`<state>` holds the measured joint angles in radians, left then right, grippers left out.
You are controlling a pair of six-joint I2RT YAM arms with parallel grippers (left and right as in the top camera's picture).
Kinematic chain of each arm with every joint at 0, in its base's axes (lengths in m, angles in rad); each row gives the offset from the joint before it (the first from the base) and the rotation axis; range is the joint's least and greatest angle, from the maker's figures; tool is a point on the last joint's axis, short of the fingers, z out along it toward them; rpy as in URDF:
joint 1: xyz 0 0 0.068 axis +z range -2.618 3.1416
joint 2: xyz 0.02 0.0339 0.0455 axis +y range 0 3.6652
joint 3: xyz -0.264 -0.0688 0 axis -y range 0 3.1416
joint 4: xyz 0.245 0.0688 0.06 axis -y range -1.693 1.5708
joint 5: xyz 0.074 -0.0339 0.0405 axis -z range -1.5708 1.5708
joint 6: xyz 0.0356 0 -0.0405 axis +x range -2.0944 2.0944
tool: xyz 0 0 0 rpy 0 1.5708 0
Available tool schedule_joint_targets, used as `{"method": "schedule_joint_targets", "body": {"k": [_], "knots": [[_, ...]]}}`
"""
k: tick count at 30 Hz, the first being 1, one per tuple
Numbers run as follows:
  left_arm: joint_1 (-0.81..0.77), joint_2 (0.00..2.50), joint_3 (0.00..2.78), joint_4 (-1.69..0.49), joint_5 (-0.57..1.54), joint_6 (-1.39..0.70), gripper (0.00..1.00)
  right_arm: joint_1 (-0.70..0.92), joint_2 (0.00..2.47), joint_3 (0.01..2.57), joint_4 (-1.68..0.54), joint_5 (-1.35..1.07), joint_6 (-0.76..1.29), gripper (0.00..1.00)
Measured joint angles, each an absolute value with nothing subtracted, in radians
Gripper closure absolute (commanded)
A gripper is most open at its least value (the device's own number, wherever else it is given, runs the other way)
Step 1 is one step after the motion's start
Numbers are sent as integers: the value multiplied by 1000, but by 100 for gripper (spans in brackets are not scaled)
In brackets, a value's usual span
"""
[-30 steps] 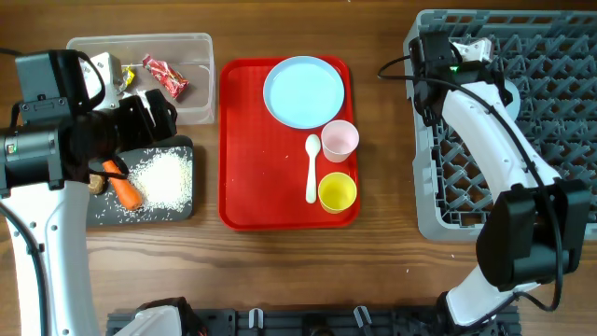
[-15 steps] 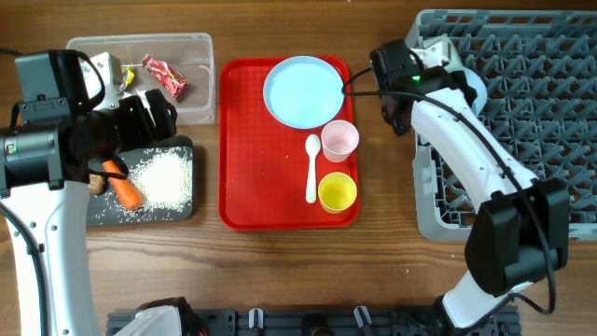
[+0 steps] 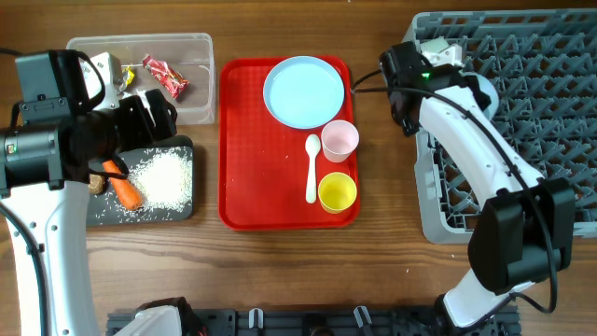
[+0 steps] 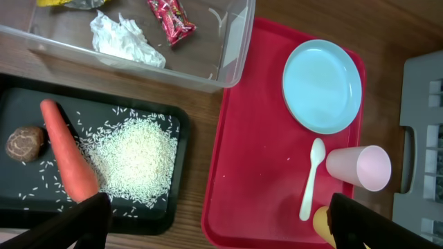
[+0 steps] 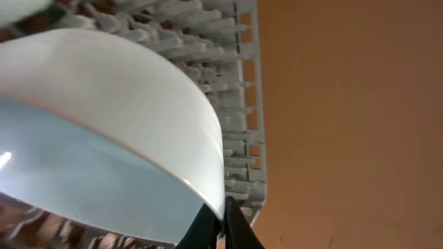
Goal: Sort waste into correct bins and load items into the dishwasher rack
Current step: 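Carry the light-blue bowl into the dish rack and release it, then withdraw the right gripper from the rack toward the red tray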
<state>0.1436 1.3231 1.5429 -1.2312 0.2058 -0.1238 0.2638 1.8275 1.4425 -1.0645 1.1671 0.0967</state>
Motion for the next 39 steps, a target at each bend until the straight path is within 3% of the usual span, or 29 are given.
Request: {"method": "schedule_joint_targets", "body": {"k": [8,17,18,20,25,26,39], "knots": [[144,1323,1543,-1231,206,-124,0,199,1827,1441,-1070,1193,97,96],[144,1323,1543,-1231,206,-124,0,200,1827,1441,-1108,1040,123,93],[144,1323,1543,-1231,206,-124,0,202,1827,1442,-1122,1035,128,88],[144,1323,1543,-1231,206,-124,0,206,1827,1441,-1163,1002,134,57],[144,1323,1543,-1231,206,-124,0,212,1827,1440,-1212,907,130,21],[144,1323,1543,-1231,206,-124,0,218,1827,1440,-1221,885,127,0],[144,1323,1543,-1231,206,-124,0,325,1827,1439,-1264,778,170,0]]}}
